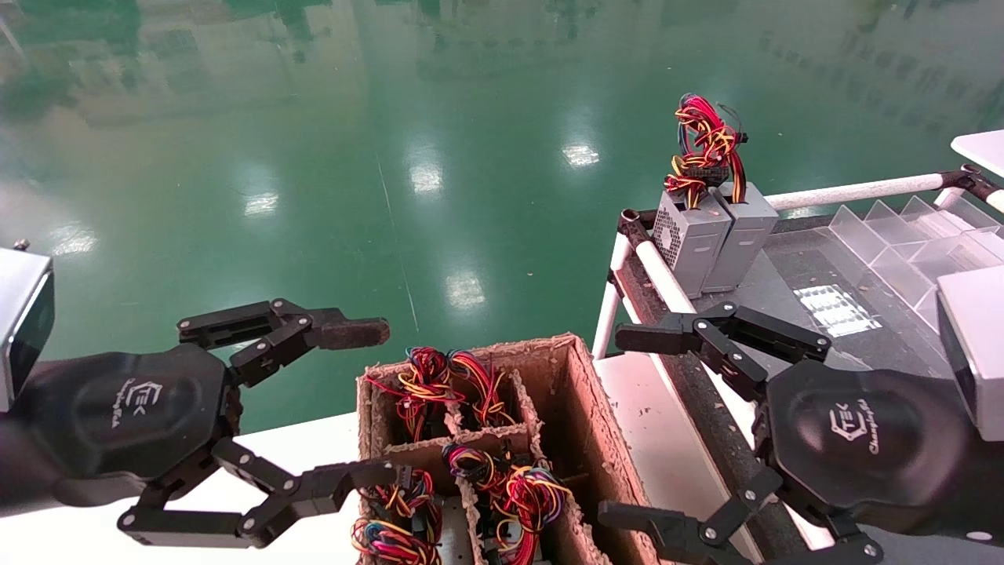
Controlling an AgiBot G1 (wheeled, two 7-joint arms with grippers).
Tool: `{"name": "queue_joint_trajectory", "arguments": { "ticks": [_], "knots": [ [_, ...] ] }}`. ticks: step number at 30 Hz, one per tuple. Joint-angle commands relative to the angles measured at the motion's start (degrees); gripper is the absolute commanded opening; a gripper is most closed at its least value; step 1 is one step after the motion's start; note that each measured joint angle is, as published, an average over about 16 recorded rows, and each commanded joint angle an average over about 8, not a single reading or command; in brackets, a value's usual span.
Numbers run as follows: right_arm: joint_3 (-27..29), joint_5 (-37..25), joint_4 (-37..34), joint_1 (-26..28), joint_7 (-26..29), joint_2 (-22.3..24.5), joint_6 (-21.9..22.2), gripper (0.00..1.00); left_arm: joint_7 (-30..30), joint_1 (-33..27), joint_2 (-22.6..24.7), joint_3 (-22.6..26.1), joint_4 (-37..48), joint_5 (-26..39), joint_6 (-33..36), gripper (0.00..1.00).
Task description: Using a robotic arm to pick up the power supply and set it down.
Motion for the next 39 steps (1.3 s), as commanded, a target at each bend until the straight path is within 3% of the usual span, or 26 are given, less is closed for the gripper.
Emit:
{"name": "queue_joint_trajectory", "arguments": {
  "ticks": [1,31,32,39],
  "knots": [
    [0.0,0.0,0.0,0.0,0.0,0.0,0.0,1.00,0.0,0.0,0.0,0.0,0.0,0.0,0.0,0.00],
    [0.0,0.0,0.0,0.0,0.0,0.0,0.0,1.00,0.0,0.0,0.0,0.0,0.0,0.0,0.0,0.00],
    [0.0,0.0,0.0,0.0,0.0,0.0,0.0,1.00,0.0,0.0,0.0,0.0,0.0,0.0,0.0,0.04],
    [0.0,0.0,0.0,0.0,0.0,0.0,0.0,1.00,0.0,0.0,0.0,0.0,0.0,0.0,0.0,0.91]
  ]
}}
